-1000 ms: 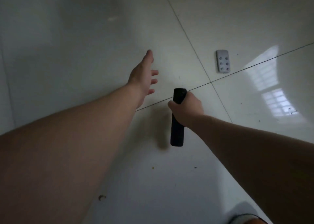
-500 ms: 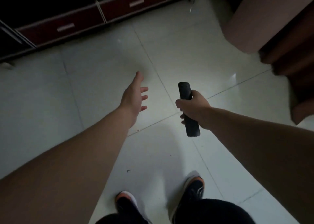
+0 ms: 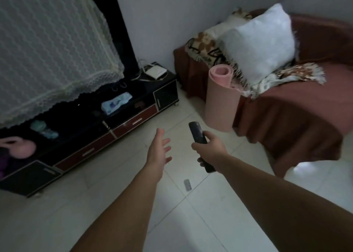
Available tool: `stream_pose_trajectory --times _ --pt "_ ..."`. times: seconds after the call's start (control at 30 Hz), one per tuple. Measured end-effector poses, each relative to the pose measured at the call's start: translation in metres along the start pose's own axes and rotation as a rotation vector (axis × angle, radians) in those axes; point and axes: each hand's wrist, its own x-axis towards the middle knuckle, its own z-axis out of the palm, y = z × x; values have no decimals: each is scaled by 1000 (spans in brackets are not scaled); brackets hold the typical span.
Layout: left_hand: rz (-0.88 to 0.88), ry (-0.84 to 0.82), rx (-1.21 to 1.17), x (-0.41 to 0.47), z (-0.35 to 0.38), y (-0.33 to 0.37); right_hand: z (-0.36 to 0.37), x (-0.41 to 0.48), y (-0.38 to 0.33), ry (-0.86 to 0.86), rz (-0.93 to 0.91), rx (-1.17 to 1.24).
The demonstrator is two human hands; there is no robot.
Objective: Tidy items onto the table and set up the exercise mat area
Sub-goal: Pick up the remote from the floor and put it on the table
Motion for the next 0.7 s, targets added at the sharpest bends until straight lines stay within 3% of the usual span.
stream_pose_trajectory --times 0.4,0.57,0.7 --pt "64 -344 68 -13 82 60 -107 -51 -11 531 -17 -35" --pt "47 -592 122 -32 105 55 -109 -105 14 780 5 3" --pt "64 -786 214 -57 126 36 -97 -157 50 887 117 167"
